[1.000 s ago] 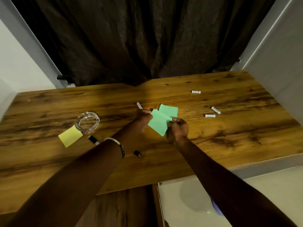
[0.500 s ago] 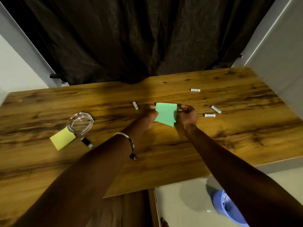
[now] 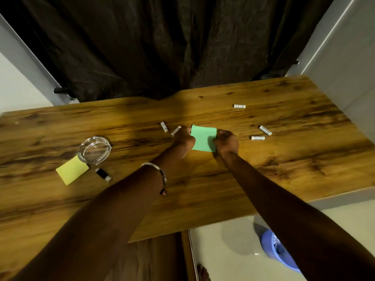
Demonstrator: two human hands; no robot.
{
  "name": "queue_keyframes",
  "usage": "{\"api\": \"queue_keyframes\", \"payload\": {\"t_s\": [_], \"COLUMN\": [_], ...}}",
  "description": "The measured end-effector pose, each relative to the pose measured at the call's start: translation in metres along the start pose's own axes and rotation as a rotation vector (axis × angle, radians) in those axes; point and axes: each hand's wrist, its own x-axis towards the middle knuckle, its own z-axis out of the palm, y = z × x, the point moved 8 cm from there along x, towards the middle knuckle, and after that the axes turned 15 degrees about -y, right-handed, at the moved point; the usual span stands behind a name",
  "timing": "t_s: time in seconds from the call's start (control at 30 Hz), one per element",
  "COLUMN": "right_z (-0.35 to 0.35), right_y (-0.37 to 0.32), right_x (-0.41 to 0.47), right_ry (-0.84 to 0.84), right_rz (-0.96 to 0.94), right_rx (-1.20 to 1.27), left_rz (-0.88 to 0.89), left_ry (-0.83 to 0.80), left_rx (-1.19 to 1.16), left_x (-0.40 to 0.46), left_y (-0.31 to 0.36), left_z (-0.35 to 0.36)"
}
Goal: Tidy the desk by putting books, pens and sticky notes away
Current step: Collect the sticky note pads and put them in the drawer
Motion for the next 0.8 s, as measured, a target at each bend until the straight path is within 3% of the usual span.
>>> {"api": "queue_keyframes", "payload": {"t_s": [0.4, 0.57, 0.8], "right_z": [0.003, 0.005, 0.011], "right_y": [0.013, 0.006, -0.023], "right_x": [-0.014, -0.031, -0.055], "right_ry": [-0.08, -0.116, -0.14], "right_rz": [0.069, -0.003, -0.247], "right_rx": [-0.145, -0.12, -0.051], "left_rz": [-0.06, 0.025, 0.172], "left_ry": [-0.064, -0.012, 0.097], "left_rx": [-0.3, -0.278, -0.091], "left_x": [-0.053, -0.063, -0.083], "left_y": [-0.015, -0.017, -0.011], "left_z": [0.019, 0.009, -0.014]}}
